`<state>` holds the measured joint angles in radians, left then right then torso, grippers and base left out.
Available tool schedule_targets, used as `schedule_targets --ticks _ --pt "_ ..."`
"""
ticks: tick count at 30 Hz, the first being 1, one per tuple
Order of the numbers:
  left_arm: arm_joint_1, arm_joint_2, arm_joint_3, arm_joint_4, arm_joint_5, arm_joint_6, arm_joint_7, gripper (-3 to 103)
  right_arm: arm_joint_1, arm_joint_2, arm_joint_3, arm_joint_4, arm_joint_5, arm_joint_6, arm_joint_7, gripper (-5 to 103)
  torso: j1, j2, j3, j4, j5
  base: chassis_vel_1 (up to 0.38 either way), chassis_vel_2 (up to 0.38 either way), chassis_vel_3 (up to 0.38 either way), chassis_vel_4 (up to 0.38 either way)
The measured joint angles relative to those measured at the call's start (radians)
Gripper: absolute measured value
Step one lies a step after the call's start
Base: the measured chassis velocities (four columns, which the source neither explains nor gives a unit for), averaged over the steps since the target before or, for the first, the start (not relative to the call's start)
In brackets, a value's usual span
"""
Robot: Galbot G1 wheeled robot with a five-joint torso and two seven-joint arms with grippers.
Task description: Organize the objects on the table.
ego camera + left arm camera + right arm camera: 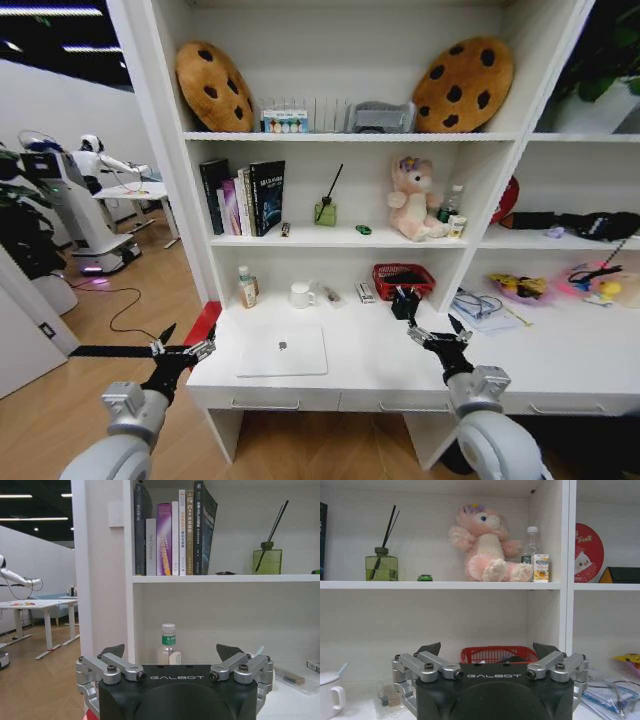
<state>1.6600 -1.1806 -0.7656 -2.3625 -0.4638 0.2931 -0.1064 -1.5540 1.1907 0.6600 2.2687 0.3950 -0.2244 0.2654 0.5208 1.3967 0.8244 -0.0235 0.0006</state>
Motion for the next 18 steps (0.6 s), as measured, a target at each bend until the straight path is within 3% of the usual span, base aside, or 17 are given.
schedule_targets --ticks 7,18 --pt "0.0 0.0 0.0 0.0 0.0 0.0 0.001 100 -0.008 0.001 -0.015 0.013 -0.017 -0.013 0.001 100 0.0 0.0 0.0 0.0005 -0.0006 -0.045 -0.031 0.011 0.014" --pt "0.0 0.0 0.0 0.0 0.0 0.0 0.001 100 -0.005 -0.003 -0.027 0.022 -0.019 -0.049 0.008 100 0.0 0.0 0.0 0.0005 -0.0009 0.123 -0.082 -0.119 0.103"
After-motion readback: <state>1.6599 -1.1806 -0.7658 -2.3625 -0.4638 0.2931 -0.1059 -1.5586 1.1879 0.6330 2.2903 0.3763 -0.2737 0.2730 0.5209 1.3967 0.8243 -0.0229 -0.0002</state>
